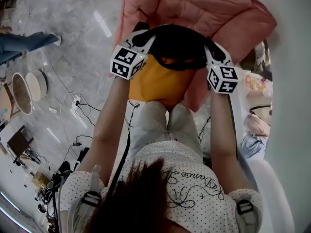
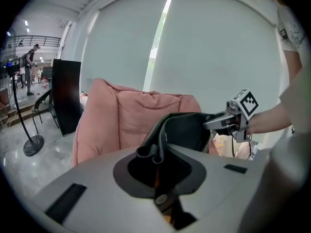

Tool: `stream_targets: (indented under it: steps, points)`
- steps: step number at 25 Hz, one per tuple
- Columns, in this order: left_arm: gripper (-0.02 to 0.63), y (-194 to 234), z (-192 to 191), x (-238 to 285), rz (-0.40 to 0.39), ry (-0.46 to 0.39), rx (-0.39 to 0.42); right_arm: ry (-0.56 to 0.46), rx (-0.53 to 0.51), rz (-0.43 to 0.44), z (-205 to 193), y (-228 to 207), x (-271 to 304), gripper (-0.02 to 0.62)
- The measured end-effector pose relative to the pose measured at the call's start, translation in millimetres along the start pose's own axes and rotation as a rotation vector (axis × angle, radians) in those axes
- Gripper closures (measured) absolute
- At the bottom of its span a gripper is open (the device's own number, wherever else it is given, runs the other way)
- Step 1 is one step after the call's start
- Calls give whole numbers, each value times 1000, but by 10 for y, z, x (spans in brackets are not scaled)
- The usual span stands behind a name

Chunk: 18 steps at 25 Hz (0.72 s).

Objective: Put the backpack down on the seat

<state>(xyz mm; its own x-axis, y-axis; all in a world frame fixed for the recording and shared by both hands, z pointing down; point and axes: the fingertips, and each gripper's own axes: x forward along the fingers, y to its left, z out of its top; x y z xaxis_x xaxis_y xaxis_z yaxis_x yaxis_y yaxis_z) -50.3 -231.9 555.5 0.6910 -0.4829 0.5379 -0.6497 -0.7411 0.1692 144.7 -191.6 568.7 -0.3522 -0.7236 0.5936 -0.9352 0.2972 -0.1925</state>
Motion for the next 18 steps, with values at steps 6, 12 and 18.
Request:
stream_targets:
  steps: [6, 12, 18]
  points:
    - [571, 32, -374, 121, -8, 10, -11, 50, -60, -27, -327, 17, 122, 491]
    - [568, -24, -691, 232, -20, 12, -26, 101, -60, -23, -690, -4, 191, 491]
    - [517, -38, -689, 245, -21, 20, -45, 122, -73, -7, -709, -30, 208, 485]
